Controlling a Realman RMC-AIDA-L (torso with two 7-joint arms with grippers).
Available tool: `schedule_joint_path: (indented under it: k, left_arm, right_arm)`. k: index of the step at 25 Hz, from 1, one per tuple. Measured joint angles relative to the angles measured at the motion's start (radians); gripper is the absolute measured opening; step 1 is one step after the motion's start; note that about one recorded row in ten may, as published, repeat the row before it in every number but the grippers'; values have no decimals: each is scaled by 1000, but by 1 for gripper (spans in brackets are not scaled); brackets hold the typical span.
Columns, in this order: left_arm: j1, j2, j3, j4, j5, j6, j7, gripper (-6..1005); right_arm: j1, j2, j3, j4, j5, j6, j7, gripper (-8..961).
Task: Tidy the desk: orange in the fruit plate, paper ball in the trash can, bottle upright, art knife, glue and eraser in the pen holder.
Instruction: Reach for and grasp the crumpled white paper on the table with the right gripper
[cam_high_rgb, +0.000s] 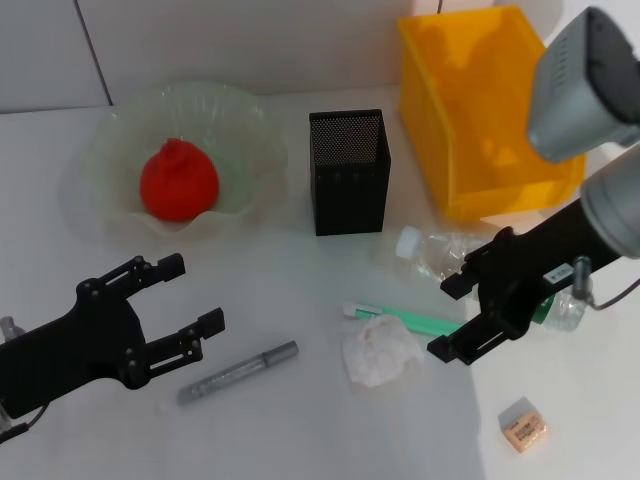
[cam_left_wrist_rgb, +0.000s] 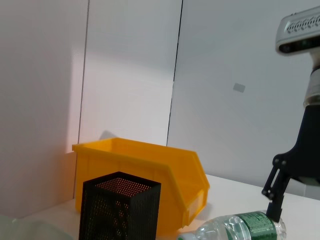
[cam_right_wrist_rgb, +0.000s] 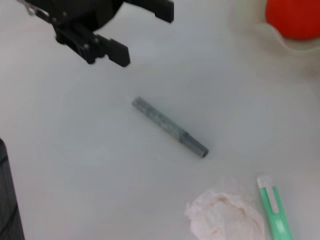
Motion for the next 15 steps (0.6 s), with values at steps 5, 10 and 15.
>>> schedule_joint_path:
  k: [5,10,15]
  left_arm:
    - [0,1,1,-5,0,1,0,812]
    - [-1,0,2,-6,2,2,2,813]
    - [-2,0,3,-6,7,3,2,813]
  right_arm:
    - [-7,1,-114,46,-11,101,20,745]
    - [2,1,-207,119,-11,219,36,743]
    - [-1,1,-278,139,-11,308,41,741]
